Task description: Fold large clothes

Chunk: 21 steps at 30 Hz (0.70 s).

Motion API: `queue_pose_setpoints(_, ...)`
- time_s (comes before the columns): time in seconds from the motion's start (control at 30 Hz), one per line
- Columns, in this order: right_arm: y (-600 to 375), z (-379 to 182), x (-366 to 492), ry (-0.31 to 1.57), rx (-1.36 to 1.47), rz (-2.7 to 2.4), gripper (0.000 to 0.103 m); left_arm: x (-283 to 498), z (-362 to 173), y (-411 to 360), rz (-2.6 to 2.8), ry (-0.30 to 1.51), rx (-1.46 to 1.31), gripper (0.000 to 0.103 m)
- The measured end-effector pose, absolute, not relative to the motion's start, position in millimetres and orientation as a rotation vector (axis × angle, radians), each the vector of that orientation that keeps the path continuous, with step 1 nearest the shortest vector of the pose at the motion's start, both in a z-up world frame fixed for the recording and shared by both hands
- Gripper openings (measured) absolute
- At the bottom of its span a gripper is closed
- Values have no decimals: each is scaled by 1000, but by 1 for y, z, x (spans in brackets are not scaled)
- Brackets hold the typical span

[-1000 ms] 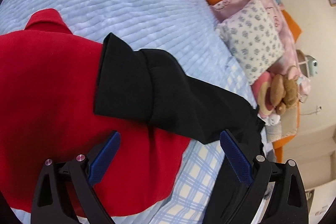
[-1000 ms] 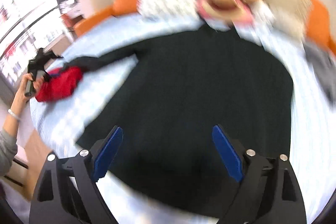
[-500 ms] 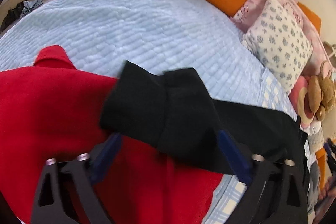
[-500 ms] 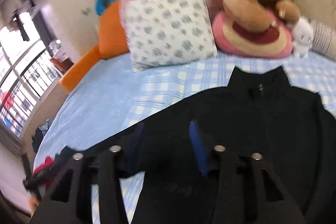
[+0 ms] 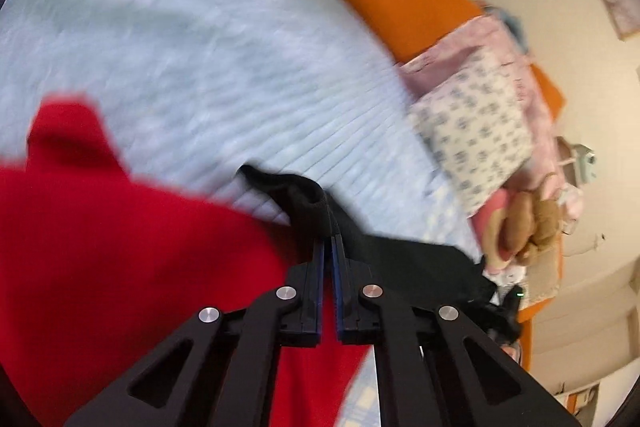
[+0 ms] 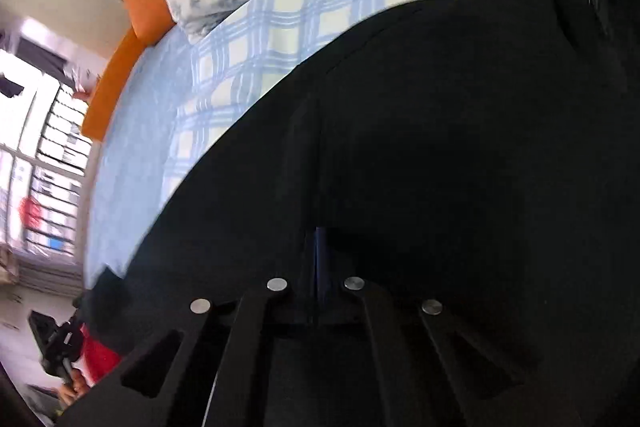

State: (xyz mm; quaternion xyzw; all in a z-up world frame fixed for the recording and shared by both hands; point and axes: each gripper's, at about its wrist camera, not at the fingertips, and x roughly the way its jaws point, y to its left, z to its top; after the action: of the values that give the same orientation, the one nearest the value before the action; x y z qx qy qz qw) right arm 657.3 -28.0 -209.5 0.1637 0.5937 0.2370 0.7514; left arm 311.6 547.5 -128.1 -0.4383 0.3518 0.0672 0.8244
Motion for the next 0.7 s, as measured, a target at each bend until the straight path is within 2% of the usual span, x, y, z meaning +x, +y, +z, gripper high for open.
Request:
queue_pose_setpoints(0.13, -25, -209, 661, 1335, 326, 530, 0, 324, -68, 524, 28, 675, -846, 9)
queue_pose_setpoints(0.2, -20, -207, 660, 1333, 286, 522, 0, 329, -45, 510, 56, 694, -748, 9)
queue_pose_setpoints(0.37, -21, -209, 654, 1309, 301, 526, 0, 324, -45, 498, 108, 763, -689, 9)
queue_pose_setpoints(0.53, -25, -210, 653, 1310, 303, 526, 0, 310, -34, 485, 34, 695, -639, 9)
queue_pose_setpoints(0.7, -18, -208, 662, 1362, 252, 531, 0, 301, 40, 397, -214, 617, -313, 9)
